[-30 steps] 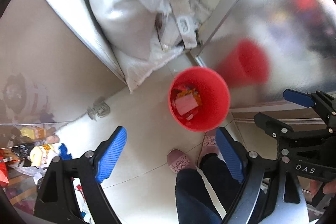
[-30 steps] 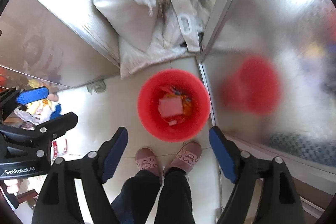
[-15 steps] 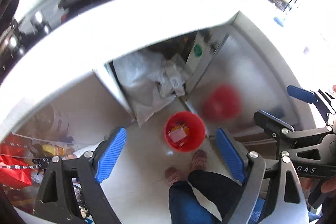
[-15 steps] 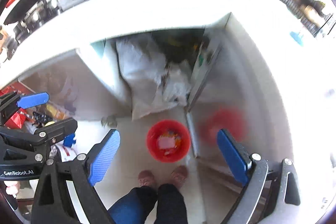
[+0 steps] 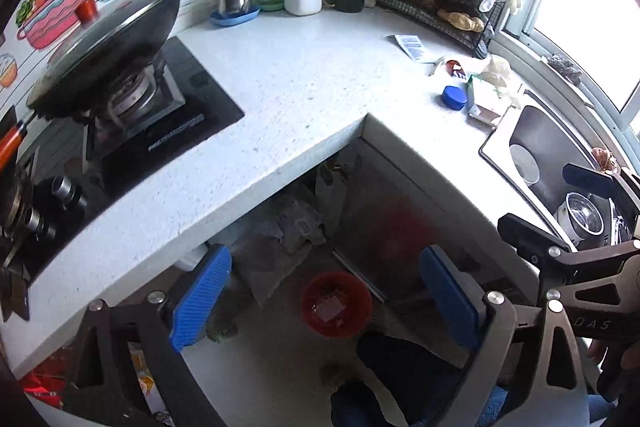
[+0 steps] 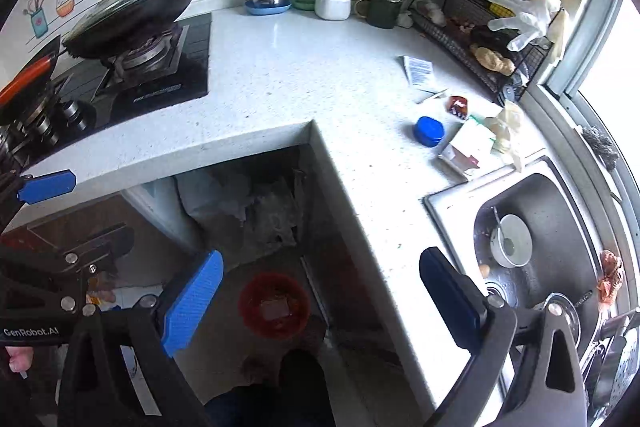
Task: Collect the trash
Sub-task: 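Raise both tools back up to the counter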
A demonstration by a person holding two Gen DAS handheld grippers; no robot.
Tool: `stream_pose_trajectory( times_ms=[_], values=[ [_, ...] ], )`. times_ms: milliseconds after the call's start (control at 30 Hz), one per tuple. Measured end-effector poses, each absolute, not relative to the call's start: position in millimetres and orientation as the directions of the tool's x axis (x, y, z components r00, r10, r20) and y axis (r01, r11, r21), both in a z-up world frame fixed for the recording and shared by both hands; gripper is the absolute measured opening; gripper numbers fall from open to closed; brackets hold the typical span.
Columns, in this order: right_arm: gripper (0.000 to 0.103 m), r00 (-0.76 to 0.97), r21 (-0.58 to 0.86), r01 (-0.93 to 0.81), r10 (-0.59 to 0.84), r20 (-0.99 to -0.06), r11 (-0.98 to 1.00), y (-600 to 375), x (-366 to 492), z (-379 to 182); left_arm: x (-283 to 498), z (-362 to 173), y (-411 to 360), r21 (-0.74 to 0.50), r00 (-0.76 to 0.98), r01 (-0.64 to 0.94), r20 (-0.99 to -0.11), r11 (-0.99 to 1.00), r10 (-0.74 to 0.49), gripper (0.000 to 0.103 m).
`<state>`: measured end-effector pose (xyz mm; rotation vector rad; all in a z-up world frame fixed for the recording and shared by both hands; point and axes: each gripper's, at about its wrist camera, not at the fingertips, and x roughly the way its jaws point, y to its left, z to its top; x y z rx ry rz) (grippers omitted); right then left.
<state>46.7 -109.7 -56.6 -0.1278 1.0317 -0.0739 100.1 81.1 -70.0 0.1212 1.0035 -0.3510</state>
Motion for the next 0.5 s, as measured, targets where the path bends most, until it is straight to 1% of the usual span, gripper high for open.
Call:
stream_pose_trajectory(
  times_ms=[167,500],
  values=[
    [0.099,0.523,-0.144,0.098,-0.174,-0.834,0.985,-141.4,55.7,-42.1,126.2,-52.9,38.4,-0.028,0.504,0.417,-0.825,0.908,-0.257,0.102],
    [0.099,0.487,-0.126,0.254,-0.240,-0.840,0.959,-215.1,100.9,-42.6,203.8,-55.5,-52.1,-0.019,0.433,0.568,-0.843,0.823,-0.319,0.102]
  ],
)
